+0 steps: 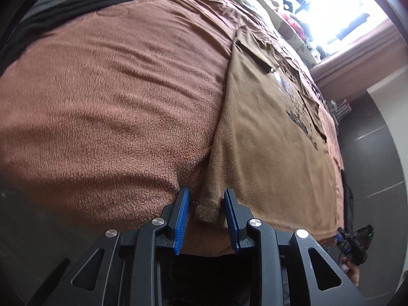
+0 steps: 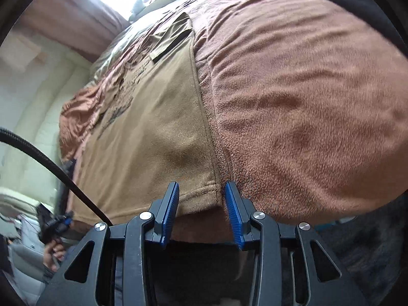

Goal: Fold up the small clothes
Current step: 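Grasp the shirt hem with both tools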

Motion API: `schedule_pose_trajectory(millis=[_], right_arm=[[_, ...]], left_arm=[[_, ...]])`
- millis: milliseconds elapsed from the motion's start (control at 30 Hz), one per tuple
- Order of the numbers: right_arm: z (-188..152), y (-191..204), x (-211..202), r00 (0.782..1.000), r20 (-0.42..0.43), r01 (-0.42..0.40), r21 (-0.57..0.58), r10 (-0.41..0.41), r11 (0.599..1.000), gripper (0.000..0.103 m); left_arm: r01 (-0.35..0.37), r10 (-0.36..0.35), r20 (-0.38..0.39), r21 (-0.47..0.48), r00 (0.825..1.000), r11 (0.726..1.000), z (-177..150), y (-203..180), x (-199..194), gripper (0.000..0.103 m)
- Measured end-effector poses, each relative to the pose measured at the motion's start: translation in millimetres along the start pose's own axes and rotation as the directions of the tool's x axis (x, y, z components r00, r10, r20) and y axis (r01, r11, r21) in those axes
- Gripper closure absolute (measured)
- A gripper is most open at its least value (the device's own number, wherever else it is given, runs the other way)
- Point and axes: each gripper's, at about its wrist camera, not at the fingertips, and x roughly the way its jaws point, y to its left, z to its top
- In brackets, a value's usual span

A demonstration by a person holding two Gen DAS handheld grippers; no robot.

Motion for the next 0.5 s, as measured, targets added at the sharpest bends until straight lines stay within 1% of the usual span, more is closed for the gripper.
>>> schedule_pose_trajectory(millis=[67, 200, 300, 333, 400, 500], right_arm=[[-0.3, -8.3, 0.7, 1.0, 0.006, -0.026, 0.027, 0.026, 0.999, 0.068], [0.7, -17.9, 6.9, 0.997, 0.02, -0.071, 0.065, 0.07, 0.995, 0.068], [2.5, -26.8, 13.1, 0.992, 0.045, -0.118, 0.111, 0.114, 0.987, 0.068], [2.3, -28.6, 15.1, 0.991, 0.055, -0.128, 0.126, 0.122, 0.984, 0.068], [-0.8, -31.5, 15.4, 0.99, 0.068, -0.134, 0.149, 0.125, 0.98, 0.068], [-11.2, -28.7, 14.1, 0.99, 0.074, -0.131, 0.131, 0.122, 0.983, 0.068]], left_arm=[[0.019, -0.019, 0.0, -0.043, 1.0, 0.999, 0.0, 4.4, -0.3, 0.073], [0.02, -0.02, 0.01, -0.056, 1.0, 0.998, 3.2, 2.2, 3.1, 0.073], [0.058, -0.056, 0.021, -0.1, 0.998, 0.993, 7.4, 6.1, 7.7, 0.073], [0.072, -0.069, 0.024, -0.133, 0.997, 0.989, 7.8, 9.3, 7.5, 0.073], [0.077, -0.073, 0.027, -0.164, 0.997, 0.983, 6.9, 11.0, 6.4, 0.073], [0.084, -0.08, 0.031, -0.168, 0.996, 0.982, 0.1, 8.4, 4.9, 0.073]])
